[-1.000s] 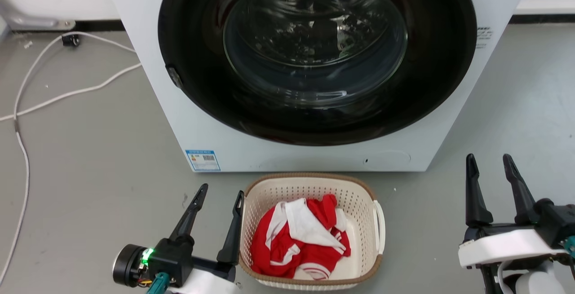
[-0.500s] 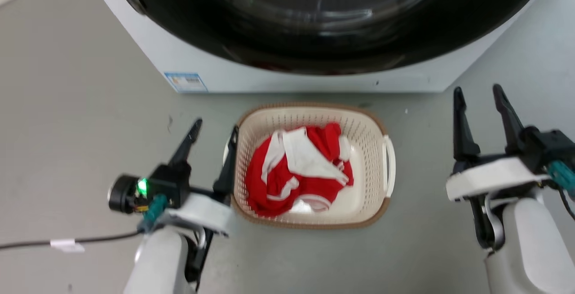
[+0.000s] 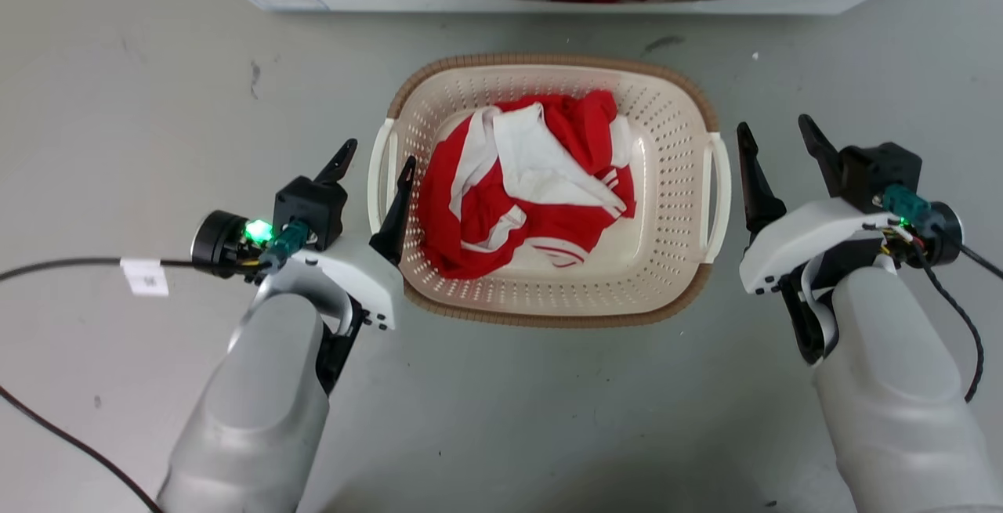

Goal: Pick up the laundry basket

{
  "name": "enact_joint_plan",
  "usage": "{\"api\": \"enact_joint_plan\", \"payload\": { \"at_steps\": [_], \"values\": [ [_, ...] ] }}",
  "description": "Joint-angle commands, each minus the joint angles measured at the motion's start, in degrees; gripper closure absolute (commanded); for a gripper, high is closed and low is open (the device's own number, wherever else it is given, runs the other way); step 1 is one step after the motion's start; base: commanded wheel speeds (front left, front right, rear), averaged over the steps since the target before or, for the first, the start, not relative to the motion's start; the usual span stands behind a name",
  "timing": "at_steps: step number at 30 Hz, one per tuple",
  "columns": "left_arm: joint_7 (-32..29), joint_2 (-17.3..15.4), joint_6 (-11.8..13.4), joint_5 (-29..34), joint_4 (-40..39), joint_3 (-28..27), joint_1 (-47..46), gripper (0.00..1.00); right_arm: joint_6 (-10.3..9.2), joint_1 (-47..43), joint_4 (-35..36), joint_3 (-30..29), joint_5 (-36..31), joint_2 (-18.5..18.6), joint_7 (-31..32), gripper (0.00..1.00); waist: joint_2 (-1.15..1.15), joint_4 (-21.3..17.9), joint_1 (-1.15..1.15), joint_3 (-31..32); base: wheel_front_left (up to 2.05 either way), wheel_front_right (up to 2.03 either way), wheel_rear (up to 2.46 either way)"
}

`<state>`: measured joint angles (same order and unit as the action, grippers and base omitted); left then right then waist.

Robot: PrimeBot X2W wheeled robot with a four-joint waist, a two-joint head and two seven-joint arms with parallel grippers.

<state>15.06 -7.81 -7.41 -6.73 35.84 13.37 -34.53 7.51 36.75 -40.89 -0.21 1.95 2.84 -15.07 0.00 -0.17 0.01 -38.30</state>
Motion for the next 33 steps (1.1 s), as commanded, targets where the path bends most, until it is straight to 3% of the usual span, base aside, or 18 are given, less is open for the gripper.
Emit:
{"api": "enact_joint_plan", "payload": {
  "at_steps": [1,7,17,33],
  "values": [
    [0.2,-1.0,0.0,-0.9,3.3,1.4,-2.7,0.0,-0.04,2.9,-2.8,-0.2,0.0,0.1,0.0,0.0,0.0,0.6,-0.01,-2.6,0.0,0.0,0.0],
    [0.2,-1.6,0.0,-1.7,13.8,3.8,-8.5,0.0,-0.04,8.1,-12.2,-0.7,0.8,0.1,1.4,0.0,0.0,0.5,-0.01,-5.2,0.0,0.0,0.0],
    [0.1,-2.2,0.0,-6.3,24.2,11.1,-15.5,0.0,-0.04,14.8,-24.1,2.0,2.0,0.0,7.6,0.0,0.0,0.2,-0.01,-8.2,0.0,0.0,0.0],
    [-5.1,-3.4,0.0,-16.6,30.2,27.1,-23.7,0.0,-0.04,21.9,-30.7,5.2,2.6,0.0,14.0,0.0,0.0,0.5,-0.01,-11.2,0.0,0.0,0.0]
  ]
}}
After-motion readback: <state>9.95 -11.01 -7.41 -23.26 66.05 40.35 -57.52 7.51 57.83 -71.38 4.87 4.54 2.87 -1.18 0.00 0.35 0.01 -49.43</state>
